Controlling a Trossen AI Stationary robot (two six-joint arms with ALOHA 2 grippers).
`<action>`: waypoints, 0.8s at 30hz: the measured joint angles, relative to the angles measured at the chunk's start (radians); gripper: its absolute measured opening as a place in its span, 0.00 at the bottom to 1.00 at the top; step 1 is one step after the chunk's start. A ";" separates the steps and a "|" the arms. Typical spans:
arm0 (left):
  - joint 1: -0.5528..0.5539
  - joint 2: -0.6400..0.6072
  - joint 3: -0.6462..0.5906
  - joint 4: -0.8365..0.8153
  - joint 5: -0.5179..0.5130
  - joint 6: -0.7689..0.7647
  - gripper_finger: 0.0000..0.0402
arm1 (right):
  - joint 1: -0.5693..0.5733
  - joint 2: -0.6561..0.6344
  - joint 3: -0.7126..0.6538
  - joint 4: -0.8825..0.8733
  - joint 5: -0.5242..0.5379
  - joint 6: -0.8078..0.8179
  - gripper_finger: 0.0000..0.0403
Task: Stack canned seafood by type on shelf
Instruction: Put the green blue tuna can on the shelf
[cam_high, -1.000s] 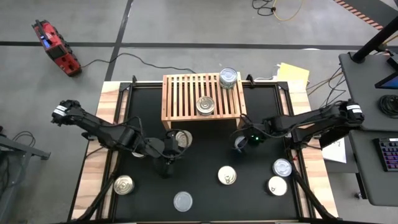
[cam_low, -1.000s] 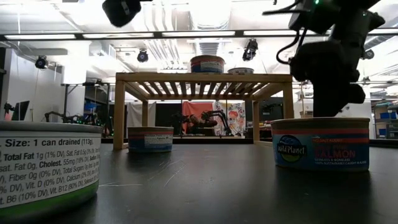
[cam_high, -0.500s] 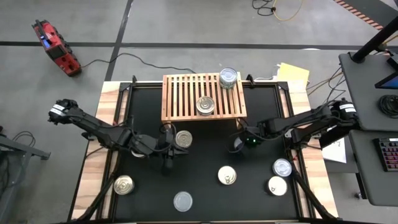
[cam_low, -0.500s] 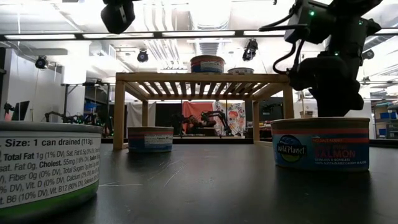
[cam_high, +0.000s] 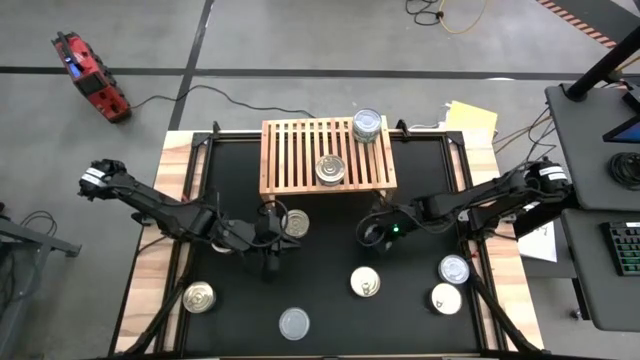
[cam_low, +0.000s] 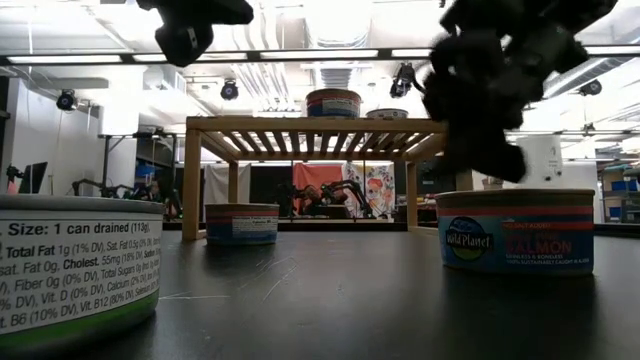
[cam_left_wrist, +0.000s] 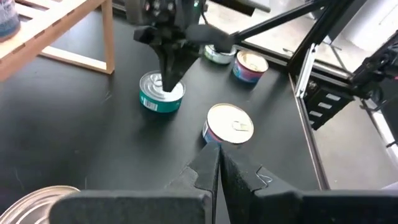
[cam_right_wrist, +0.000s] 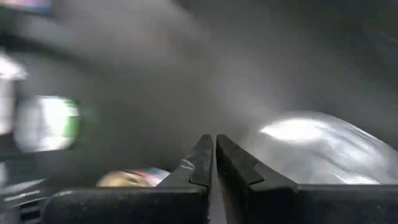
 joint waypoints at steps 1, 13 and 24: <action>0.000 0.006 0.000 0.002 0.000 -0.001 0.00 | 0.001 0.002 0.003 0.042 -0.017 -0.006 0.03; 0.000 0.078 0.000 -0.009 0.032 -0.110 0.00 | 0.005 -0.018 0.075 -0.520 0.153 0.066 0.03; 0.000 0.166 0.000 -0.016 0.037 -0.125 0.00 | 0.009 0.177 0.079 -0.046 0.055 0.080 0.03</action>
